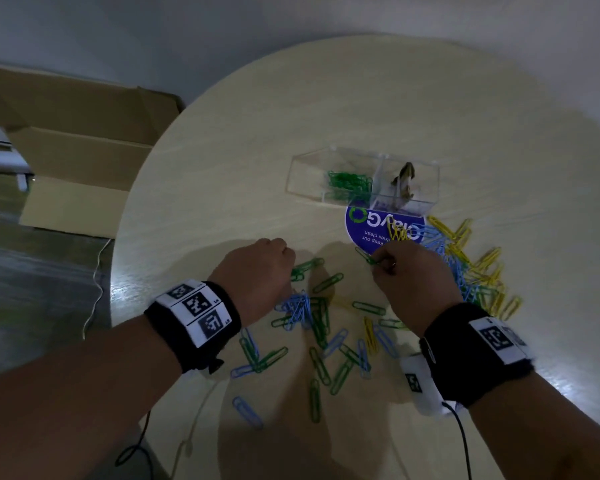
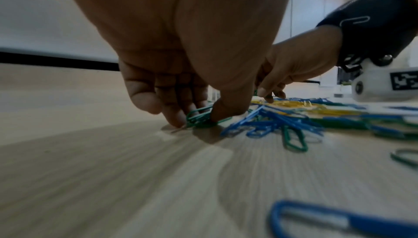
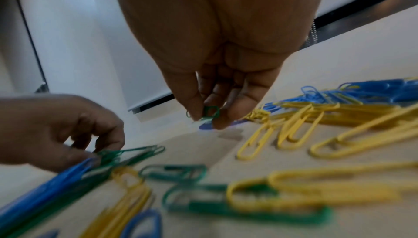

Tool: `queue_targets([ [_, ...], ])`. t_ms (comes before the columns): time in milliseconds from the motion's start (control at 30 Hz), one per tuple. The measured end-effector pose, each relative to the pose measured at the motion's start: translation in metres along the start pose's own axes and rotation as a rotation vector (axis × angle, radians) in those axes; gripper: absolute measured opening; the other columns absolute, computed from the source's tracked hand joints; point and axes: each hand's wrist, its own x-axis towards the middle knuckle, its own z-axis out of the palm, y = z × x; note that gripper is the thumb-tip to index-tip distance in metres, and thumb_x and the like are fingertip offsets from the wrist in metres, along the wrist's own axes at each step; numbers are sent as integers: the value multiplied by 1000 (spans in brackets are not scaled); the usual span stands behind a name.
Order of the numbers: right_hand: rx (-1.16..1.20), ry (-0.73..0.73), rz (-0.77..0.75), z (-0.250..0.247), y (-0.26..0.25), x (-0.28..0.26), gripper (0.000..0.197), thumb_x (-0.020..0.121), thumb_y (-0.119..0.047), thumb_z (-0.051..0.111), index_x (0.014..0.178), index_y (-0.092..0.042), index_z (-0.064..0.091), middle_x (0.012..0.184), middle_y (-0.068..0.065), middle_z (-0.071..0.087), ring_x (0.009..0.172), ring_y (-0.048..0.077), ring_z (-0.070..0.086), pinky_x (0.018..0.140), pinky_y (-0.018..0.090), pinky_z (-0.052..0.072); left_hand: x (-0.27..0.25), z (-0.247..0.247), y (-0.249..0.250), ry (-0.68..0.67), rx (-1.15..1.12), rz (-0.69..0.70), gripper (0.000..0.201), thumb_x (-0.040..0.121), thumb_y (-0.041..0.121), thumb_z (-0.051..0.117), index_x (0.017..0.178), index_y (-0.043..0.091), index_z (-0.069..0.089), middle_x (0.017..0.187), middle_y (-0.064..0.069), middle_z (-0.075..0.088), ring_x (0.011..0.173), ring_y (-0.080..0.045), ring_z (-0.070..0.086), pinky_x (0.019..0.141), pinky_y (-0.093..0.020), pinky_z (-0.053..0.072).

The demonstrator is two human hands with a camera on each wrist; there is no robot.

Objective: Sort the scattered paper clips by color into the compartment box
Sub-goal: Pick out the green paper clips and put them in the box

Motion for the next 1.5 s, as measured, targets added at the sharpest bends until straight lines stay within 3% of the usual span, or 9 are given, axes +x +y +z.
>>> queue_targets([
  [200,133,82,44,-32,2,22,8,78,-18,69,85,-22,69,78,-2,68,77,17,64,70,30,49,8,-15,3,-21,-121,-65,13,87,21,60,91,8,58,87,-11,57,72,-32,55,60,-37,42],
  [333,173,149,58,-51,-6,46,13,76,-17,67,88,-21,72,71,-5,66,73,13,64,65,21,41,31,-50,13,179,-376,-181,8,88,25,63,88,18,60,84,1,60,70,-18,53,65,-31,42],
  [500,282,146,91,-59,-18,81,11,76,-21,69,86,-21,73,74,-1,70,76,20,68,77,34,54,83,-78,17,431,-675,-324,6,82,18,69,86,16,65,76,0,66,66,-17,64,66,-30,52],
  [700,379,96,150,-47,-29,95,17,79,-31,68,83,-15,73,70,3,73,73,23,70,77,43,57,116,-59,13,419,-818,-414,26,88,24,67,110,11,67,97,-1,70,73,-22,69,70,-43,59],
  [833,469,183,148,-45,-25,66,17,82,-26,62,96,-23,72,83,-4,73,73,16,71,76,38,58,86,-55,11,515,-741,-391,24,93,27,61,116,21,66,101,7,66,72,-14,67,75,-34,56],
  [1000,161,-7,-18,-19,-19,-36,16,84,-22,64,99,-25,71,92,-6,71,79,9,60,72,18,39,-17,-27,20,292,-434,-102,20,92,24,56,105,21,71,95,0,65,79,-18,59,77,-34,46],
  [1100,-101,-116,-206,16,-11,-101,36,78,-29,63,112,-19,66,116,3,66,109,25,58,97,28,36,-76,15,33,107,-219,61,25,90,29,55,107,17,68,109,-4,65,94,-29,57,82,-40,47],
  [1267,-342,-320,-147,50,1,-160,79,72,-75,48,143,-44,30,160,3,13,147,32,1,116,46,15,-123,46,37,-4,-83,-39,57,84,53,55,137,35,45,155,-2,32,138,-28,33,105,-42,37],
  [1500,-354,-268,-36,32,17,-164,80,64,-91,33,136,-56,33,158,-4,19,146,37,4,112,58,15,-119,49,24,81,-248,-209,42,77,60,56,117,45,57,156,-11,29,146,-38,18,114,-50,25],
])
